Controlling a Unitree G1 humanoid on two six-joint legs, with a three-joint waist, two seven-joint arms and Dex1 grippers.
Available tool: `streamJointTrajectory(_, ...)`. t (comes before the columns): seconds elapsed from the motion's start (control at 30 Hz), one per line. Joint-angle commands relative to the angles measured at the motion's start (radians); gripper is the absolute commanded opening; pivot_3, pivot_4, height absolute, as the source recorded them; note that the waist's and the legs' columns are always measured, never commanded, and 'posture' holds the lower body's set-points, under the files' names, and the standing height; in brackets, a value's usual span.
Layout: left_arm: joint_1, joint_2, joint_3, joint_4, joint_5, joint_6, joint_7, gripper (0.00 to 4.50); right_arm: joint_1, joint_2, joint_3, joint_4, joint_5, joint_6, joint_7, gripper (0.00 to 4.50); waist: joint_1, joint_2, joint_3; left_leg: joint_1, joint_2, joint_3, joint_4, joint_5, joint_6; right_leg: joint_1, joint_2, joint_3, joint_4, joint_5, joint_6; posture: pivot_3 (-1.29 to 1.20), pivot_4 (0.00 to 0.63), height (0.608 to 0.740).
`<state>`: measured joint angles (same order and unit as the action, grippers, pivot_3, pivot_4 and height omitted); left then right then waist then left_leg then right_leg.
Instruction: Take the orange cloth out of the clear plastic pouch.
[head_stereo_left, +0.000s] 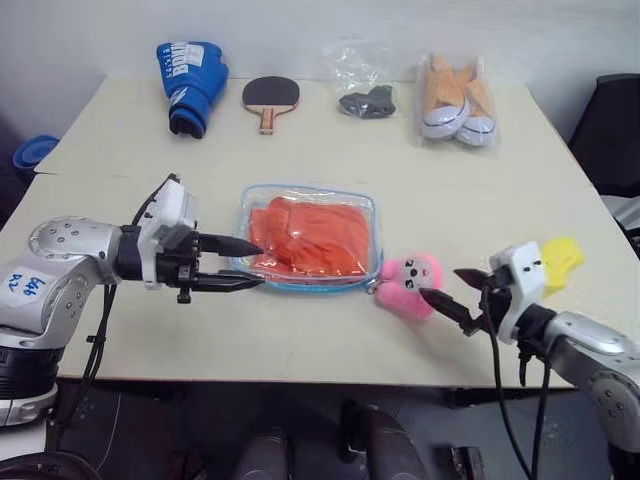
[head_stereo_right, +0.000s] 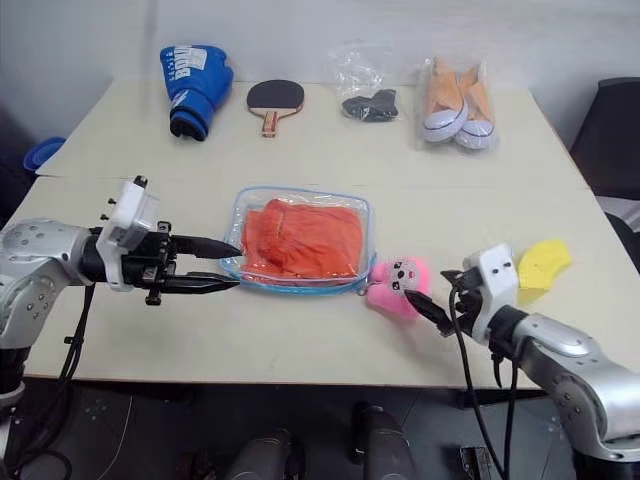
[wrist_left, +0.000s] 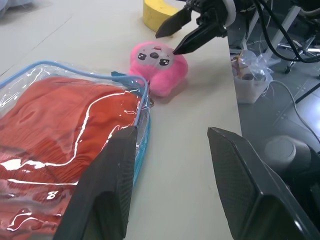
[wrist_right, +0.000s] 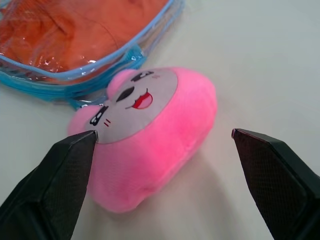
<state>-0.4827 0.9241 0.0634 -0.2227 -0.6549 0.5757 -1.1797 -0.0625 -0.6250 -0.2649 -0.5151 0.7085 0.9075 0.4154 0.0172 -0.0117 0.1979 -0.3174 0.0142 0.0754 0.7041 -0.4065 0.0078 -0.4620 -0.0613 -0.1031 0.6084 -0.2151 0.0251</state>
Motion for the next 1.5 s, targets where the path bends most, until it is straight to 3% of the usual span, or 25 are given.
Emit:
streamJointTrajectory(0.03,-0.023,-0.022,0.003,-0.029,0.015,-0.022,0.018,2.38,-0.038,0.023,0.028,0.005,0.003,0.018,-0.024,4.31,-0.001,0.0,0.0,0.0,0.0,0.0,0.0,0.0,0.0,0.0,0.0,0.001,0.001,0.0,0.0,0.0,0.15,0.74)
streamJointTrajectory(0.13,-0.038,-0.034,0.002,-0.029,0.019,-0.022,0.019,2.38,-0.042,0.031,0.039,0.002,0.01,0.021,-0.015,3.6,0.001,0.0,0.0,0.0,0.0,0.0,0.0,0.0,0.0,0.0,0.0,0.0,0.001,0.0,0.0,0.0,0.15,0.74)
streamJointTrajectory(0.27,-0.048,-0.038,-0.005,-0.02,0.037,-0.036,0.012,2.38,-0.039,0.033,0.038,-0.011,0.016,0.021,-0.009,2.1,0.003,0.0,0.0,0.0,0.0,0.0,0.0,0.0,0.0,0.0,0.0,0.0,0.0,0.0,0.0,0.0,0.15,0.74)
streamJointTrajectory(0.33,-0.048,-0.041,-0.005,-0.014,0.043,-0.041,0.01,2.38,-0.028,0.023,0.025,-0.029,0.015,0.012,0.0,1.56,0.003,0.0,0.0,0.0,0.0,0.0,0.0,0.0,0.0,0.0,0.0,0.0,0.0,0.0,0.0,0.0,0.15,0.74)
streamJointTrajectory(0.5,-0.043,-0.049,-0.011,-0.004,0.06,-0.057,0.005,2.38,0.015,-0.085,0.033,-0.113,-0.074,-0.143,0.132,0.09,0.004,0.0,0.0,0.0,0.0,0.0,0.0,0.0,0.0,0.0,0.0,0.0,0.0,0.0,0.0,0.0,0.15,0.74)
streamJointTrajectory(0.6,-0.045,-0.055,-0.023,-0.002,0.072,-0.064,-0.001,2.38,0.006,-0.185,0.082,-0.145,-0.159,-0.299,0.27,0.02,0.005,0.0,0.0,0.0,-0.001,0.0,0.0,0.0,0.0,0.0,0.0,0.0,-0.001,0.0,0.0,0.0,0.15,0.74)
streamJointTrajectory(0.73,-0.062,-0.057,-0.047,0.017,0.087,-0.058,-0.013,2.38,-0.128,-0.251,0.165,-0.109,-0.206,-0.447,0.437,0.02,-0.002,0.0,0.0,0.0,0.0,0.0,0.0,0.0,0.0,0.0,0.001,0.001,-0.002,0.0,0.0,0.0,0.15,0.74)
streamJointTrajectory(0.83,-0.072,-0.055,-0.062,0.033,0.092,-0.058,-0.036,2.96,-0.249,-0.245,0.244,-0.077,-0.219,-0.497,0.522,0.0,-0.005,0.0,0.0,0.0,0.0,0.0,0.0,0.0,0.0,0.0,0.001,0.0,-0.002,0.0,0.0,0.0,0.15,0.74)
streamJointTrajectory(1.0,-0.095,-0.077,-0.072,0.054,0.101,-0.064,-0.039,4.47,-0.42,-0.193,0.452,0.026,-0.355,-0.625,0.646,0.0,-0.006,0.0,0.0,0.001,0.0,-0.001,0.0,0.0,0.0,-0.002,0.001,-0.002,-0.002,0.0,0.0,0.0,0.15,0.74)
streamJointTrajectory(1.2,-0.105,-0.11,-0.097,0.036,0.13,-0.071,-0.017,4.47,-0.497,-0.138,0.642,0.246,-0.597,-0.959,0.756,0.0,0.002,0.0,0.0,0.001,-0.001,-0.001,0.0,0.0,0.0,-0.002,0.0,-0.003,-0.002,0.0,0.0,0.0,0.15,0.74)
streamJointTrajectory(1.43,-0.081,-0.144,-0.144,-0.018,0.124,-0.033,-0.02,4.47,-0.487,-0.118,0.644,0.267,-0.633,-1.066,0.778,0.0,0.004,0.0,0.0,0.0,0.0,-0.002,0.003,0.0,0.0,-0.002,-0.001,-0.004,-0.001,0.0,0.0,0.0,0.15,0.74)
streamJointTrajectory(1.5,-0.077,-0.14,-0.181,-0.029,0.126,-0.009,-0.043,4.5,-0.485,-0.11,0.647,0.264,-0.644,-1.076,0.775,0.64,0.003,0.0,0.0,0.0,0.0,-0.002,0.004,0.0,0.0,-0.002,-0.001,-0.004,-0.001,0.0,0.0,0.0,0.15,0.74)
